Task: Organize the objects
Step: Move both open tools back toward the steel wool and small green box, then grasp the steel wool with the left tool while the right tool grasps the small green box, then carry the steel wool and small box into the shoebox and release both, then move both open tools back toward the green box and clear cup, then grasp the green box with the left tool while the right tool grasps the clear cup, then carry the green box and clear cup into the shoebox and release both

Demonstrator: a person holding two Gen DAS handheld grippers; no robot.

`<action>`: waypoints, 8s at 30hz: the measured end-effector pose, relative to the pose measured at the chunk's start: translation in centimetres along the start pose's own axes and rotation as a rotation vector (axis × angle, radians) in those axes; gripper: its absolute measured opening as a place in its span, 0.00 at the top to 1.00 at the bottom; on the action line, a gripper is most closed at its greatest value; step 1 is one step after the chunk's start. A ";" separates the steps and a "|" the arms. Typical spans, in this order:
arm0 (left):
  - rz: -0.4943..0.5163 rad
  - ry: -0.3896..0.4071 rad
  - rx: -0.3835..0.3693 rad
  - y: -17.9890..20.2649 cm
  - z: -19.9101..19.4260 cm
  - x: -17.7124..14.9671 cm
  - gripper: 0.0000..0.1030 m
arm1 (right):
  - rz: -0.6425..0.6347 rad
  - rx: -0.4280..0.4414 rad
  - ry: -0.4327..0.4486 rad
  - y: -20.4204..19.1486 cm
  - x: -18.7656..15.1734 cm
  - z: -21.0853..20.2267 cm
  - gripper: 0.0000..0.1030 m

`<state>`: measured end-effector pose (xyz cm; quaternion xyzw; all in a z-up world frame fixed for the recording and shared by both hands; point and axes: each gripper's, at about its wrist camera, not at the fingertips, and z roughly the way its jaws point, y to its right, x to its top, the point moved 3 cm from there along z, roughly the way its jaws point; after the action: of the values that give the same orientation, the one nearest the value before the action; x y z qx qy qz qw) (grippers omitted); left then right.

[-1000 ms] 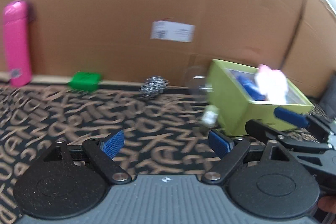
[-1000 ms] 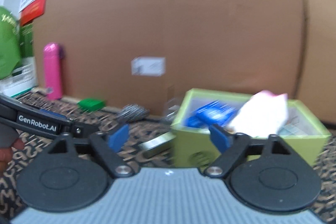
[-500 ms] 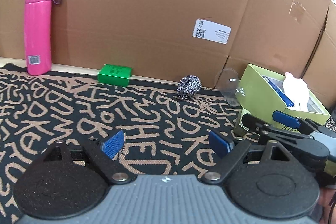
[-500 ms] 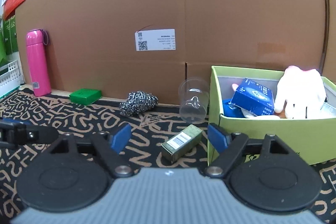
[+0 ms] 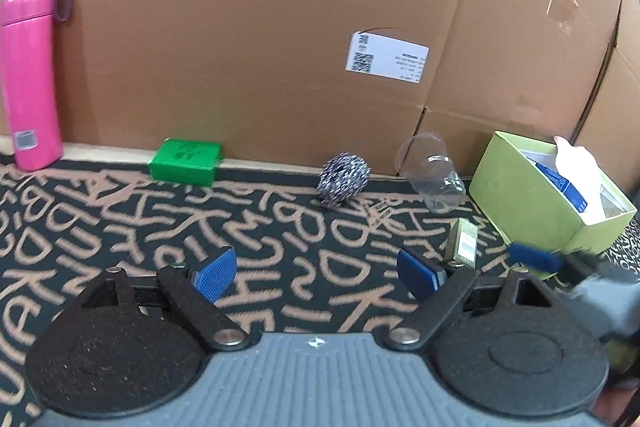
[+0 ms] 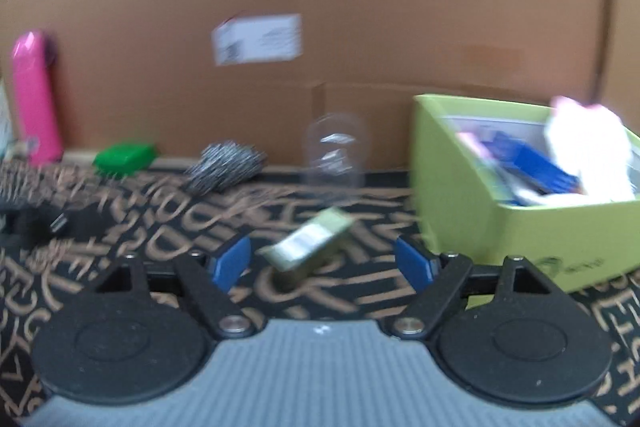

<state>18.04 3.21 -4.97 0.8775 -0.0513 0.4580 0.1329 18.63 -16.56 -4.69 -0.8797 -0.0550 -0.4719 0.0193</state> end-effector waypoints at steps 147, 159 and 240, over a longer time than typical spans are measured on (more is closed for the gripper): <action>-0.087 -0.008 0.106 -0.4 -1.8 -1.7 0.14 | -0.093 0.061 0.129 -0.8 1.3 -5.1 0.04; -0.080 -0.003 0.207 -6.6 2.6 2.7 0.14 | -0.126 -0.120 0.040 -2.0 5.3 5.3 0.18; 0.253 -0.023 -0.295 26.1 1.9 8.7 0.38 | 0.101 -0.245 0.325 19.6 3.4 -15.3 0.54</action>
<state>19.00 -22.08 5.97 0.8401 -0.2295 0.4486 0.2009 10.05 -37.05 7.02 -0.7893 0.0510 -0.6093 -0.0557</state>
